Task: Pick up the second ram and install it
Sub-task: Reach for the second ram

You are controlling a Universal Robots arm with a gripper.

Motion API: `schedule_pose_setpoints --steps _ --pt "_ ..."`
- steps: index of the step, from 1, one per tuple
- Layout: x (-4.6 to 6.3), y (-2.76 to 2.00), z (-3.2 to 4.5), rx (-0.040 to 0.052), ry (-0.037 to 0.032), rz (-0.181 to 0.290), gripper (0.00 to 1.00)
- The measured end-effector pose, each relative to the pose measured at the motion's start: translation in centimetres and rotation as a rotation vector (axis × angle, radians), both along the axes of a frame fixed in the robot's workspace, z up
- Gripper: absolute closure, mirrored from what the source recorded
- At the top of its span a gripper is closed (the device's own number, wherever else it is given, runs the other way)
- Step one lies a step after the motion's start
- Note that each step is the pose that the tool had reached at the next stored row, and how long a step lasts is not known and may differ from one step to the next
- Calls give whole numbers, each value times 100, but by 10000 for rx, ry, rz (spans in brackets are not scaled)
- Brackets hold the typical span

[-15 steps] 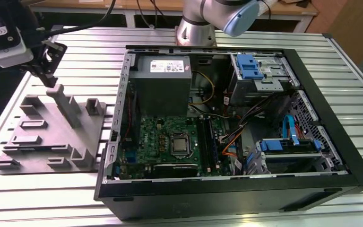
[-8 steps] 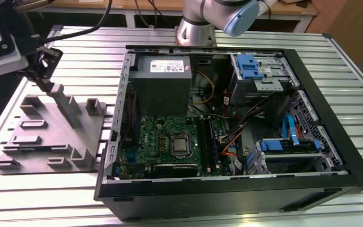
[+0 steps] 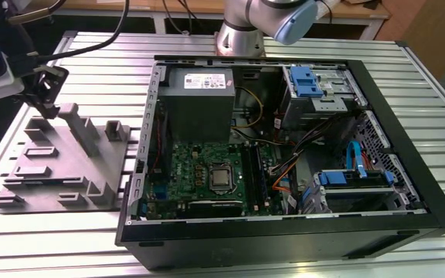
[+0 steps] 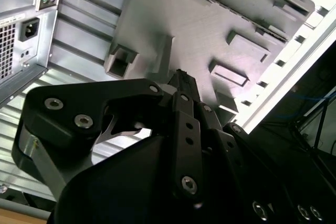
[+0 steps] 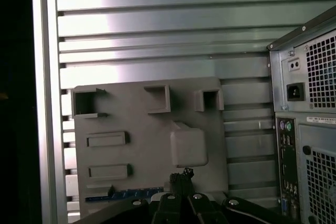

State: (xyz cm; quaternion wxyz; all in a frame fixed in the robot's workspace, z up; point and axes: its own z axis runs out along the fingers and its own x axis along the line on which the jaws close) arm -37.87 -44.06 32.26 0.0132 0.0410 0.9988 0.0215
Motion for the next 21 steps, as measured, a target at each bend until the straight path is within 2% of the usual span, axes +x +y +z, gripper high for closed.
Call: schedule_pose_setpoints --steps 9,21 --pt "-138 -71 -77 0 0 1 90" --pt "-221 -168 -214 0 1 0 90"
